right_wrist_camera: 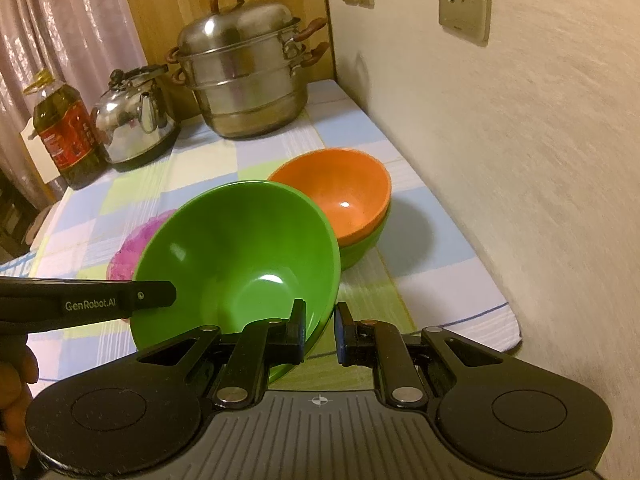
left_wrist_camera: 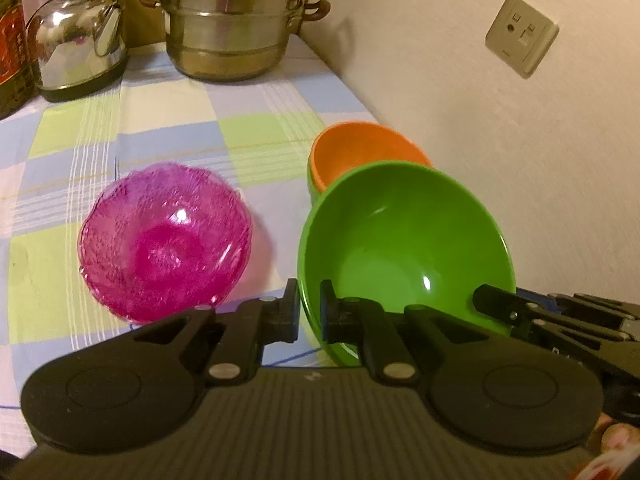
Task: Organize plates and bowls
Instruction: 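Lower the green bowl into the orange bowl with both tools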
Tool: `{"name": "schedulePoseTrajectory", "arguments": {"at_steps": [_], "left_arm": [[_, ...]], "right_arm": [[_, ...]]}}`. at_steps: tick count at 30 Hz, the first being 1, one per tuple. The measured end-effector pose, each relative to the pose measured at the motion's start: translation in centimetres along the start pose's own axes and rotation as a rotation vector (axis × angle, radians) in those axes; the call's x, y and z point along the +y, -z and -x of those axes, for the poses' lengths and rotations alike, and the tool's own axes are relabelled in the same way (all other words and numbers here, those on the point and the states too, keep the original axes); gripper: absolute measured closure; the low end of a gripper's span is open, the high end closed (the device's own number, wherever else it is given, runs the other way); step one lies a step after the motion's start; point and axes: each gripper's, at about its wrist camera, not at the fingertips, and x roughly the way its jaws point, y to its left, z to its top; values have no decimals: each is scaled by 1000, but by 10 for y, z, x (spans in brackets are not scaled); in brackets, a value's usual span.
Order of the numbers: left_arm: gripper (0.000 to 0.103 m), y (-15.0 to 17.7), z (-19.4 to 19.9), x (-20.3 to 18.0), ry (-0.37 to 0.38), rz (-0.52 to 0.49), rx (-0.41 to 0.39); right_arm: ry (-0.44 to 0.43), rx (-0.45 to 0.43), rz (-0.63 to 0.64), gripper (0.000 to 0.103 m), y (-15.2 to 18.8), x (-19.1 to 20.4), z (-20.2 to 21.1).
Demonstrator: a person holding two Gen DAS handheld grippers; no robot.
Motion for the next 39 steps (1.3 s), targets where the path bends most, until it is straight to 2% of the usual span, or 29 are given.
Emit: {"name": "schedulePoseTrajectory", "arguments": {"at_steps": [11, 18, 24, 30, 39], "left_arm": [[95, -46, -13, -19, 20, -23, -42], [95, -84, -46, -24, 35, -9, -31], [95, -107, -75, -25, 14, -15, -10], [95, -114, -106, -18, -2, -14, 29], [95, -110, -126, -13, -11, -19, 57]], "right_arm": [[12, -41, -40, 89, -39, -20, -7], [31, -41, -51, 89, -70, -35, -31], [35, -13, -50, 89, -90, -42, -60], [36, 28, -46, 89, -96, -48, -89], [54, 65, -17, 89, -92, -49, -117]]}}
